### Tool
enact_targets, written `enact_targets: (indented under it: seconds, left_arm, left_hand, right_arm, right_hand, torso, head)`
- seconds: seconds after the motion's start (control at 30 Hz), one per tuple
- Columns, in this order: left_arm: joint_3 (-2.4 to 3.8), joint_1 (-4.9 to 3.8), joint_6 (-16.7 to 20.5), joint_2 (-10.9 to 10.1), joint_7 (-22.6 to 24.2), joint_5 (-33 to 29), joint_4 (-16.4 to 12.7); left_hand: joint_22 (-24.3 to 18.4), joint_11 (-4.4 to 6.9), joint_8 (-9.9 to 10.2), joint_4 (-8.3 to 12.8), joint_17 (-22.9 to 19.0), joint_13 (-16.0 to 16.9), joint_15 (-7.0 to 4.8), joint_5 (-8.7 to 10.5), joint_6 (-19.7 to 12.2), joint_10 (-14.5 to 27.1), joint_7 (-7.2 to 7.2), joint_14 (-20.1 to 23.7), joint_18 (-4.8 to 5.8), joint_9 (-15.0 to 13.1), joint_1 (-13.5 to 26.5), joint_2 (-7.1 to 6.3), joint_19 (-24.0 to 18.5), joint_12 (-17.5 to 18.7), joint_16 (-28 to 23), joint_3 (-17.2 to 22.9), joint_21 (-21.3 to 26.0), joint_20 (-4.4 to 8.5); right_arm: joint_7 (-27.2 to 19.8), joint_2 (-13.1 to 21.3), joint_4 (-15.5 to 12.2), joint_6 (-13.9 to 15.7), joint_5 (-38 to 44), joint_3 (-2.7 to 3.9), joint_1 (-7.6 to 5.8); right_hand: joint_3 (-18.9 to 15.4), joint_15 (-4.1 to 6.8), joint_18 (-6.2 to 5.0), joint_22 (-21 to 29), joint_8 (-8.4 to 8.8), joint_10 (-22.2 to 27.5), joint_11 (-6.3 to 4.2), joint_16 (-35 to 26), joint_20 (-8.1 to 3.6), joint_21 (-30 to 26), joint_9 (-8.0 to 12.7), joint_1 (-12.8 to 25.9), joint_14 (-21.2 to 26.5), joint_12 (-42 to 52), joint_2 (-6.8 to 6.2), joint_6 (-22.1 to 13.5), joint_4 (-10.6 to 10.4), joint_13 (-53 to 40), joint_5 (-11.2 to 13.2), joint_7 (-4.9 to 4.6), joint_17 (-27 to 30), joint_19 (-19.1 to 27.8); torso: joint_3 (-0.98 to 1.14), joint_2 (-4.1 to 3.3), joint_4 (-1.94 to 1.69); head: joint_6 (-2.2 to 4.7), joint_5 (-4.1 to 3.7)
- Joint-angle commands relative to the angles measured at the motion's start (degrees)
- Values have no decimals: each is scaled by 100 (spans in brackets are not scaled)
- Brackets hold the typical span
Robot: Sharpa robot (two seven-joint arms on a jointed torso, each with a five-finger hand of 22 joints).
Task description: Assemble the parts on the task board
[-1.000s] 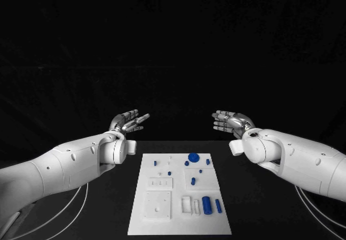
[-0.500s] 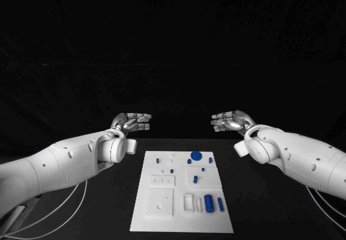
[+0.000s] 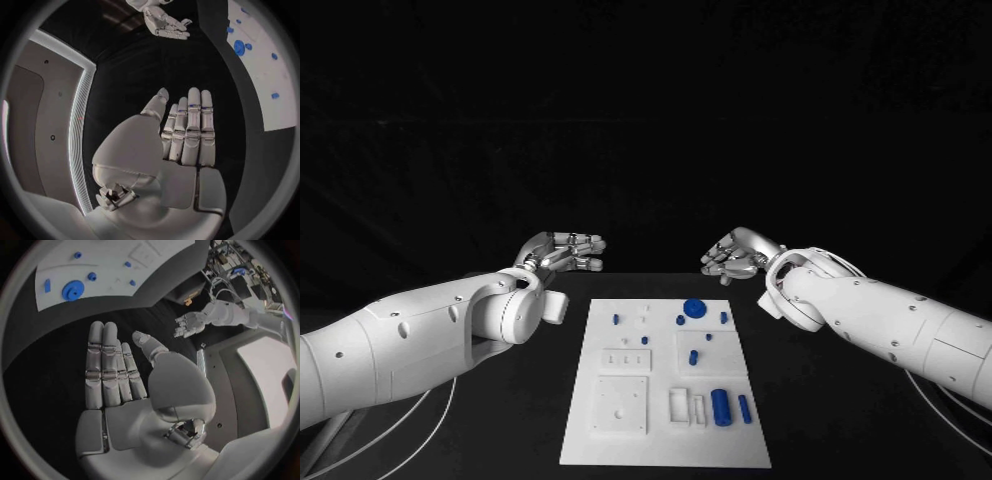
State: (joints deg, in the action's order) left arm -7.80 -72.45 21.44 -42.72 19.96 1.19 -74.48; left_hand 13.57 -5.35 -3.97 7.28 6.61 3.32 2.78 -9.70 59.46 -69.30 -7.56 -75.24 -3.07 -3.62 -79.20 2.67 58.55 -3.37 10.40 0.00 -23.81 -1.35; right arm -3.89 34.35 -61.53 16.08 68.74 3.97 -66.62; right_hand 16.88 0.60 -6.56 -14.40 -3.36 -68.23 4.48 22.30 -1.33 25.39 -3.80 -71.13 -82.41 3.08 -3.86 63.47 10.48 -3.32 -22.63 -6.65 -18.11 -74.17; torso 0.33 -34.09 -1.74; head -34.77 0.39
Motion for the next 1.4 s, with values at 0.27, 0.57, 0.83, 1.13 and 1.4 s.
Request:
enact_targets:
  seconds: [0.27, 0.57, 0.83, 1.13, 1.4]
  left_arm:
    - [74, -123, -345, -328, 102, 126, -696]
    - [123, -199, -390, -430, 99, 127, -1034]
    - [150, -217, -432, -449, 82, 131, -1177]
    - [158, -242, -438, -486, 48, 148, -1216]
    - [159, -246, -445, -467, 39, 155, -1201]
  left_hand:
    - [179, 5, 17, 219, 23, 4, -12, 3, -27, 1, -20, 65, 34, -5, 142, 43, -238, -3, 84, -64, -268, -21]
    - [216, -17, 16, 375, 12, 3, 0, -5, -37, 70, -27, 93, 22, -5, 203, 101, -305, -1, 93, -132, -360, -34]
    - [218, -26, 17, 411, 9, 4, 3, -6, -39, 100, -30, 93, 17, -4, 218, 113, -318, -3, 96, -155, -375, -37]
    - [215, -37, 20, 437, 8, 4, 7, -5, -54, 136, -38, 91, 12, -3, 242, 125, -318, -2, 100, -188, -390, -41]
    - [209, -44, 16, 447, 4, 4, 12, -4, -65, 157, -42, 98, 9, -5, 251, 132, -319, -3, 97, -208, -392, -46]
  right_arm:
    - [693, -150, -65, -278, 2422, 7, 1]
    - [966, -336, 11, -181, 3150, 7, 32]
    - [1038, -456, 161, -115, 3445, 5, 126]
    - [1101, -466, 199, -195, 3609, 3, 183]
    - [1126, -481, 231, -211, 3672, 2, 232]
  right_hand:
    - [299, 129, -151, -2187, -24, 7, -42, 2269, -194, 2253, -6, 67, -150, 26, -260, 78, 266, -8, 171, 46, -1591, -282]
    - [369, 58, -290, -2418, -22, 219, 13, 2496, -104, 2232, -3, -37, -120, 20, -359, 29, 252, -4, 427, 68, -1422, -343]
    - [560, 36, -293, -2790, -22, 202, 14, 2670, -69, 2018, -4, -95, -63, 21, -505, 32, 128, -5, 489, 64, -1157, -402]
    - [565, 31, -296, -3126, -21, 227, 20, 2734, -63, 1787, -4, -127, -43, 21, -536, 23, 83, -5, 522, 62, -1077, -481]
    - [578, 27, -291, -3515, -22, 218, 21, 2761, -59, 1567, -4, -137, -42, 21, -544, 24, 107, -5, 547, 57, -1052, -563]
  torso:
    - [-3, -328, -223]
    - [-29, -511, -334]
    - [-54, -667, -407]
    - [-61, -789, -460]
    - [-65, -870, -489]
  head:
    - [95, -186]
    - [146, -281]
    - [182, -365]
    - [211, -436]
    - [249, -463]
